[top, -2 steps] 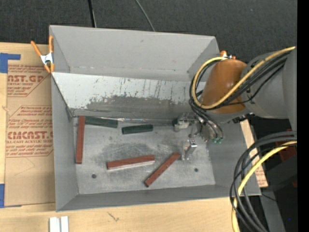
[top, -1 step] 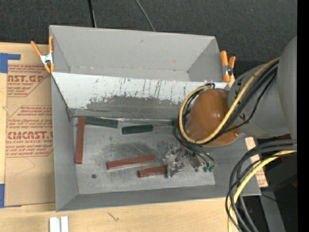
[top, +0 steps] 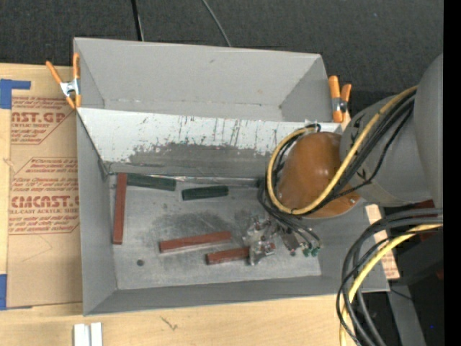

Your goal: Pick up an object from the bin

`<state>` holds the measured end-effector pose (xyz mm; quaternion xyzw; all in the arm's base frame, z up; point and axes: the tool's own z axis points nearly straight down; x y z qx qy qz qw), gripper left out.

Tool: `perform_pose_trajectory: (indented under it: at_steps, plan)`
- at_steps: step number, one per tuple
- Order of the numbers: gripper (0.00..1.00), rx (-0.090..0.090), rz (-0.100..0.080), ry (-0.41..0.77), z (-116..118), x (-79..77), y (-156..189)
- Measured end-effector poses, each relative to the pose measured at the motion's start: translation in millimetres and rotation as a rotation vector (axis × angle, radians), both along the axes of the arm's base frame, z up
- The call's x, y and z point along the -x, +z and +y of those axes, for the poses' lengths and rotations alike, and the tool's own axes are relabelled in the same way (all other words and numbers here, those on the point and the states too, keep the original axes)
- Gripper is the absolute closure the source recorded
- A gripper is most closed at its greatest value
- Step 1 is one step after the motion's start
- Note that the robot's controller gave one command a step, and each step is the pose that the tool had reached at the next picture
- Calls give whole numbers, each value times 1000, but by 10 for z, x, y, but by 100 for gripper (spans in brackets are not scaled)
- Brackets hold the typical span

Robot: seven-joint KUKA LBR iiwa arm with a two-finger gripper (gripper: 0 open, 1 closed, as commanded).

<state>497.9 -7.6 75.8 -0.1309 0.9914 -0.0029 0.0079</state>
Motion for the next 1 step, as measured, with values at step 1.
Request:
perform_pose_trajectory:
  at_steps: [1]
  plan:
    - [100,-4,9,-65,-228,33,1812]
